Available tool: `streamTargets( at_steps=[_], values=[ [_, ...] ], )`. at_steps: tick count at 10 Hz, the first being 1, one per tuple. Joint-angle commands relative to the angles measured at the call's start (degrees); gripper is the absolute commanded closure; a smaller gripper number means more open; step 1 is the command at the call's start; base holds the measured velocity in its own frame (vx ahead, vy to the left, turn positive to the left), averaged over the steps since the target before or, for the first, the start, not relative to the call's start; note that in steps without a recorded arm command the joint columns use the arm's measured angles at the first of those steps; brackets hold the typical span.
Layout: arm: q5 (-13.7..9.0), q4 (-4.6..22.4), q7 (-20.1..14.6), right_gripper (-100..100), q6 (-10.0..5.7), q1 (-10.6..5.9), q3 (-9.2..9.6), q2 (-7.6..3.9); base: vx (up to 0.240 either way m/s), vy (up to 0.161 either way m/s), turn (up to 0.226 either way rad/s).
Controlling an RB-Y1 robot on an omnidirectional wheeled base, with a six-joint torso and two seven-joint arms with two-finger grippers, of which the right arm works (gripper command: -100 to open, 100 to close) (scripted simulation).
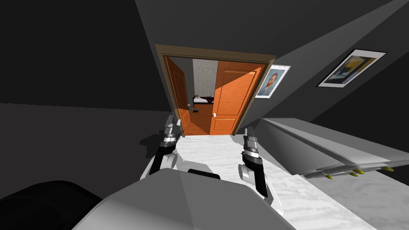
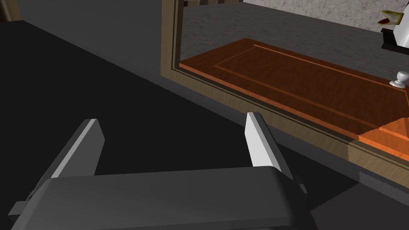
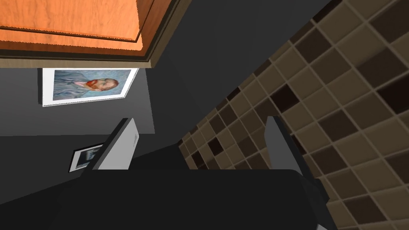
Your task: Push the door open
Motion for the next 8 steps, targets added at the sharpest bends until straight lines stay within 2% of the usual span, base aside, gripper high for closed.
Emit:
streamTargets(
  at_steps=[1, 8],
  values=[
    [0.61, 1.87, 1.45, -100, -0.36, -0.52, -0.13, -0.35, 0.11, -0.014, -0.006],
    [3.57, 10.66, 8.09, -100, -1.43, -3.74, -0.68, -1.45, 0.099, 0.0, -0.006]
  ],
)
